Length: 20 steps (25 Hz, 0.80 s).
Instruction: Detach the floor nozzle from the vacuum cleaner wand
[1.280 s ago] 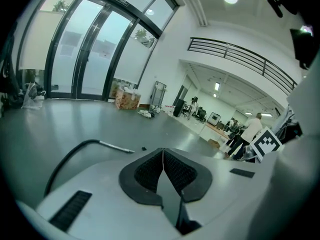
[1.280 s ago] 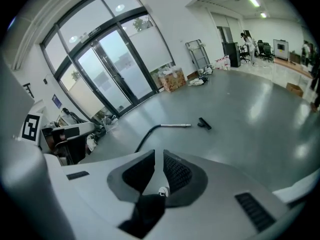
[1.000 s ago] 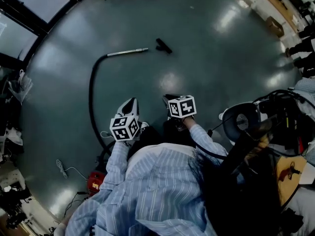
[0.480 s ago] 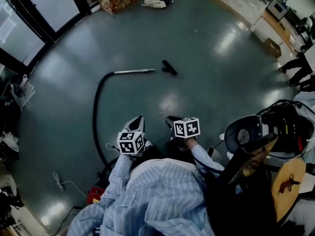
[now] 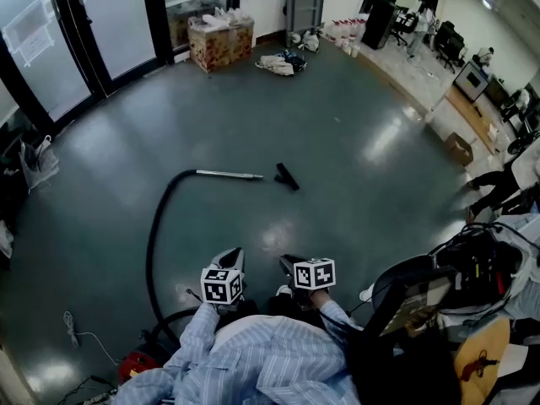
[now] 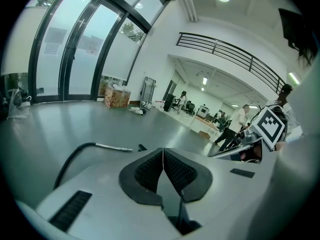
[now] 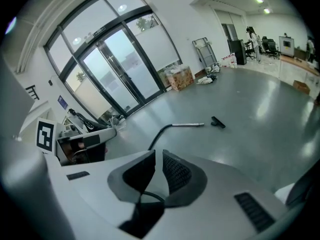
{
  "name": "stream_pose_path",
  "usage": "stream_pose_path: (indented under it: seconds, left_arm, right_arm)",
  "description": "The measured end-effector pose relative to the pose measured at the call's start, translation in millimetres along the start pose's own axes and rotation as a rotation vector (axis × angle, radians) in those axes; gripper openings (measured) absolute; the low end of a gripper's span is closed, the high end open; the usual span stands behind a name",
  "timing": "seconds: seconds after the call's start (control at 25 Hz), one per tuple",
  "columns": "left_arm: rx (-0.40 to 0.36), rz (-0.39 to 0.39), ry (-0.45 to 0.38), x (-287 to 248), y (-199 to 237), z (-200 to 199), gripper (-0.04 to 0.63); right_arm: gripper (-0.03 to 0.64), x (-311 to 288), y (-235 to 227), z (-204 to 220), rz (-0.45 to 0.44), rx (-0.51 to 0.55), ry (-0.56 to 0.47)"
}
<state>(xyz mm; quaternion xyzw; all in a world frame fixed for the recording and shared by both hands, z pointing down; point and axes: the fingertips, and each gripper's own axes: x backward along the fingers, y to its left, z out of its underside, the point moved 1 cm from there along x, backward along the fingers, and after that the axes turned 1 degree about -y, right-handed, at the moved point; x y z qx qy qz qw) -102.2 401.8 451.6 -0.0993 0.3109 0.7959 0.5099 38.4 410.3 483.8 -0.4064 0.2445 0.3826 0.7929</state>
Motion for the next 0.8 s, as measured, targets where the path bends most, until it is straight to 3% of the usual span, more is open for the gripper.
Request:
stream_pose_path:
  seconds: [0.28,0.48,0.8]
  left_arm:
    - [-0.003,-0.002,-0.026,-3,-10,-7,0.008]
    - [-0.009,-0.014,0.0,3,-13,3,0.008]
    - [-0.011,-0.026,0.0,0,-24,9,0.008]
  right_arm:
    - [0.049,6,-3,-15,-0.022,0.025,-0.02]
    - [0.049,5,-4,-7,-0.023,0.035,-0.01]
    - [0.049,16,-21,-11,0.042,0.17,0.0]
